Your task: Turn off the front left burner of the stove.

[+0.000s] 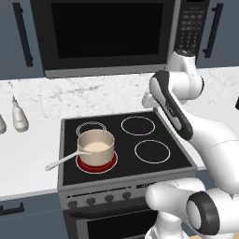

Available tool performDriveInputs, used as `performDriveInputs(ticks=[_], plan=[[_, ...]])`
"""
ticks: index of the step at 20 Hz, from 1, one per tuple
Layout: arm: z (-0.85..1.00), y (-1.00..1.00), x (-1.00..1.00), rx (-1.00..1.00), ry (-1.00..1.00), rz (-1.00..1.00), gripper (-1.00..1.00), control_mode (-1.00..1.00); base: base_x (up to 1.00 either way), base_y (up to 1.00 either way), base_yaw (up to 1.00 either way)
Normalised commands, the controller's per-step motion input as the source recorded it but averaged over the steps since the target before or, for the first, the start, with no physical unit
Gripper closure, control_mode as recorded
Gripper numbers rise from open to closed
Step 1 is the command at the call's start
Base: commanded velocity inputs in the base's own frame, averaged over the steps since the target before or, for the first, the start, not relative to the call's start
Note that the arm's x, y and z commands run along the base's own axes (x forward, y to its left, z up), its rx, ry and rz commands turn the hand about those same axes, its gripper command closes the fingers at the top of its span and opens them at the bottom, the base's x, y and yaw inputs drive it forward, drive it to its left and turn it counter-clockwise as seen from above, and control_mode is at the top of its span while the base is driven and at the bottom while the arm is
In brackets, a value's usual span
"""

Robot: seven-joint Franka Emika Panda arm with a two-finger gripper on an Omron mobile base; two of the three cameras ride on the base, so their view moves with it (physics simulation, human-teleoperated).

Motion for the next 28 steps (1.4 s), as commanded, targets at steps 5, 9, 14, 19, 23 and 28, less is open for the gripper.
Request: performDriveInputs(ticks=[5,9,14,19,23,28], plan=[[-0.04,0.0,-0.15,-0.02,-0.03,0.0,-1.0,-1.0,0.0,0.0,0.0],[-0.05,0.0,-0.46,0.0,-0.03,0.0,-1.0,-1.0,0.0,0.0,0.0],[-0.14,0.0,-0.47,-0.05,0.0,0.03,-1.0,-1.0,0.0,0.0,0.0],[-0.19,0.07,-0.5,-0.08,-0.02,0.04,-1.0,-1.0,0.0,0.0,0.0],[-0.13,0.17,-0.5,-0.06,-0.05,0.03,-1.0,-1.0,0.0,0.0,0.0],[-0.27,0.46,-0.63,-0.16,-0.03,0.11,-1.0,-1.0,0.0,0.0,0.0]])
